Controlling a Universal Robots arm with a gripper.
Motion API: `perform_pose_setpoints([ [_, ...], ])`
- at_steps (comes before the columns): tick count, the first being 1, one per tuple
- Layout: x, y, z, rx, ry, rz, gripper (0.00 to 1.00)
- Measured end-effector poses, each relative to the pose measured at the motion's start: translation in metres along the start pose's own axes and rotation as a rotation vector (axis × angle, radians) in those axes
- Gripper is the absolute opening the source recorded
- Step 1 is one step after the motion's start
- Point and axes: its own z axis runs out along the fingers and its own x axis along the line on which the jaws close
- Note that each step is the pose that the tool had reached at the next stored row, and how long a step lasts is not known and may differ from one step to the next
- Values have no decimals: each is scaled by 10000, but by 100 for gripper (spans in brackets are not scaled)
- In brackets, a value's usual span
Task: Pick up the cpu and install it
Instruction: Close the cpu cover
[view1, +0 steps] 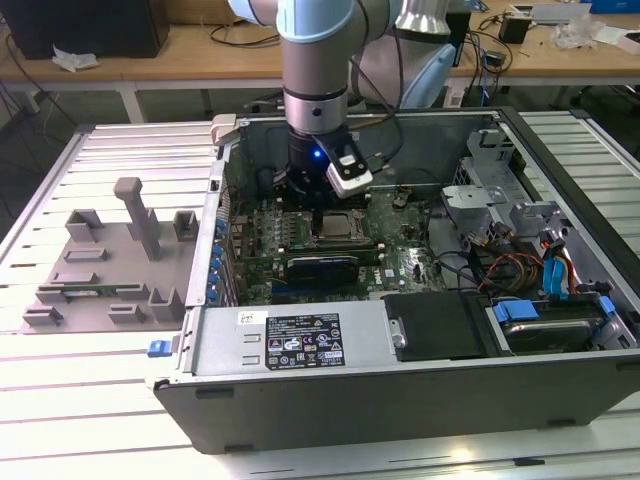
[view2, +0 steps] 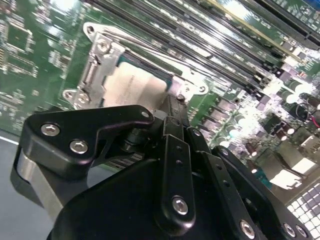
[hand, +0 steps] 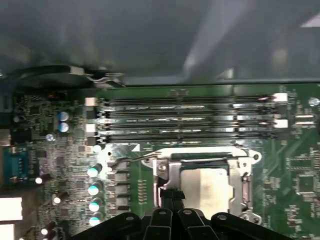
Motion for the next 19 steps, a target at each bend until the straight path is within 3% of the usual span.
perform_pose_setpoints([
  [19,25,0,64,0,-2,-178,11],
])
